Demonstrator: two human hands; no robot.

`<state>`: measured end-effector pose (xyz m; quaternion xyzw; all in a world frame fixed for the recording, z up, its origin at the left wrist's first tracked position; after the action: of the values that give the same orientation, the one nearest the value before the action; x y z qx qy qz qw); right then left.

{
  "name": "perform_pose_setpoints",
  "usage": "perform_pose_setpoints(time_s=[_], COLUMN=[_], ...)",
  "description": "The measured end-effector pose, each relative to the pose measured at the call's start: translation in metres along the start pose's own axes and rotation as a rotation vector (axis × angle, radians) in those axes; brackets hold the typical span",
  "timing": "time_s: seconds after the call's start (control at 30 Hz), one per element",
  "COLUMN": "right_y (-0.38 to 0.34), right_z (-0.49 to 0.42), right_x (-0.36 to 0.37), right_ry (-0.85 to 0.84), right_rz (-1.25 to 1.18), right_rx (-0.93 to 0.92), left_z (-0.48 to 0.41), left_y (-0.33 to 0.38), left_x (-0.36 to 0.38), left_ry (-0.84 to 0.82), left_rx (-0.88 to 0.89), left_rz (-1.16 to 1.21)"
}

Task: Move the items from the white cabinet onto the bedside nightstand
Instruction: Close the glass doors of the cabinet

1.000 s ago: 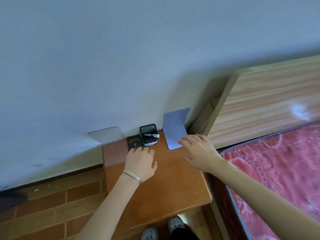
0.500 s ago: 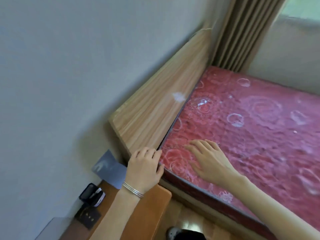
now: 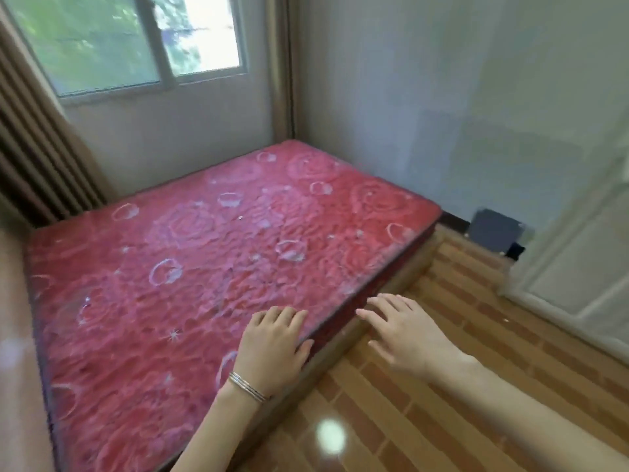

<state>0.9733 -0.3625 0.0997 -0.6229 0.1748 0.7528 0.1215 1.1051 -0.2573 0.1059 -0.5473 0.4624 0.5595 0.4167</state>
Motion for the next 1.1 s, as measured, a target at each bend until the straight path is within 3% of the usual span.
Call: perform_pose_setpoints(time_s=[0.17, 0.33, 0.63, 0.87, 1.1], right_y=[0.124, 0.213, 0.378, 0.472, 0.537], right_z=[0.125, 0.240, 0.385, 0.422, 0.396], right_x=[0.022, 0.038, 0.020, -0.017, -0.051], right_ry=[-0.032, -0.059, -0.017, 0.024, 0.099], right_rz=[-0.123, -0.161, -0.124, -0.020, 0.029], right_rx=[0.342, 0.581, 0.788, 0.784, 0.761], left_z=[-0.079, -0.122, -0.194, -0.252, -0.326], left_y=[0.159, 0.305, 0.528, 0.603, 0.606], left_x=[-0.002, -0.007, -0.041, -0.084, -0.108], left_ry=[0.018, 0.069, 0.202, 0.317, 0.427], left_rx=[0.382, 0.648, 0.821, 0.815, 0.810], left_rz=[-0.022, -0.013, -0.037, -0.024, -0.048])
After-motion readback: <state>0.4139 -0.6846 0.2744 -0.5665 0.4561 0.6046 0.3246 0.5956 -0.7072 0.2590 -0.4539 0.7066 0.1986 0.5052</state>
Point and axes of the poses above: each hand's wrist, its own z-axis away from the middle knuckle, its own x-axis out of the palm, y = z × x, the point moved 8 cm from there along -z, towards the middle knuckle, and after that the axes turned 10 degrees about -y, right-handed, at the moved point
